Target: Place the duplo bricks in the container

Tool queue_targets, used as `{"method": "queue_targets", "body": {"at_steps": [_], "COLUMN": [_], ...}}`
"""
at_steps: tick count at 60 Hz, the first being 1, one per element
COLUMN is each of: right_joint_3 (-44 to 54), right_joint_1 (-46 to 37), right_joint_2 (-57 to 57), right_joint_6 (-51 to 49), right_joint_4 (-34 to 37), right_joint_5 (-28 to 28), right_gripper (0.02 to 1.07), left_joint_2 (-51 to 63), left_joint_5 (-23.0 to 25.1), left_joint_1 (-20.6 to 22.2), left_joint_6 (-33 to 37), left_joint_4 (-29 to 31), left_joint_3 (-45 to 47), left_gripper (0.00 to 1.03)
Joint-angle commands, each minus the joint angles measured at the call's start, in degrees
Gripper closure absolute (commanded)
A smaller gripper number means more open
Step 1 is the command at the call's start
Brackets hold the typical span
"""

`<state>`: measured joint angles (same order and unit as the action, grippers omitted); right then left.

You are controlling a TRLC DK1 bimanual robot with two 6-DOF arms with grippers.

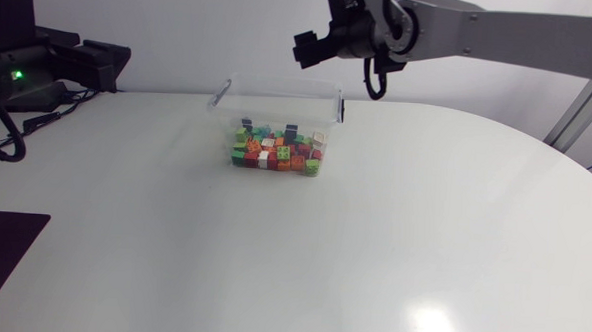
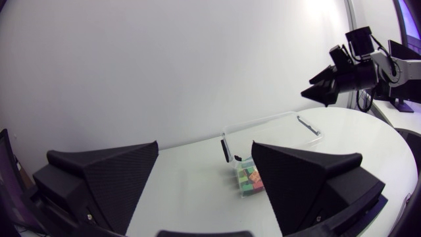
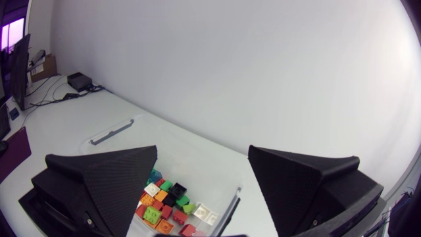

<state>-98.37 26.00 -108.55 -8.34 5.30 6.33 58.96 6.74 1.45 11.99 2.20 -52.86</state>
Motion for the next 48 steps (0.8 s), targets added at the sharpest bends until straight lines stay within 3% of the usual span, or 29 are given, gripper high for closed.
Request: {"method": "queue_targets", "body": {"at_steps": [1, 21, 37, 48], "right_joint_3": [5.7, 29.5, 44.1, 52.2], "right_joint_1": [-1.4, -3.7, -10.6, -13.6], "right_joint_2": [6.7, 29.1, 48.0, 59.0], "right_joint_6": [-0.5, -4.3, -6.3, -7.9], "right_joint_4": [-2.8, -8.8, -8.4, -7.9], "right_joint_5": [1.3, 10.4, 11.3, 11.5], "right_gripper": [0.06, 0.06, 0.06, 0.06], "left_joint_2": [-3.8, -16.9, -22.7, -26.4], "left_joint_5": [0.0, 0.3, 3.2, 3.4], "left_joint_1": [-0.8, -2.9, -6.7, -6.9], "left_joint_6": [0.3, 1.7, 1.4, 0.8], "left_joint_4": [-0.8, -2.5, -3.2, -3.3], "left_joint_3": [3.6, 13.1, 17.6, 20.5], "left_gripper": [0.05, 0.05, 0.05, 0.05]}}
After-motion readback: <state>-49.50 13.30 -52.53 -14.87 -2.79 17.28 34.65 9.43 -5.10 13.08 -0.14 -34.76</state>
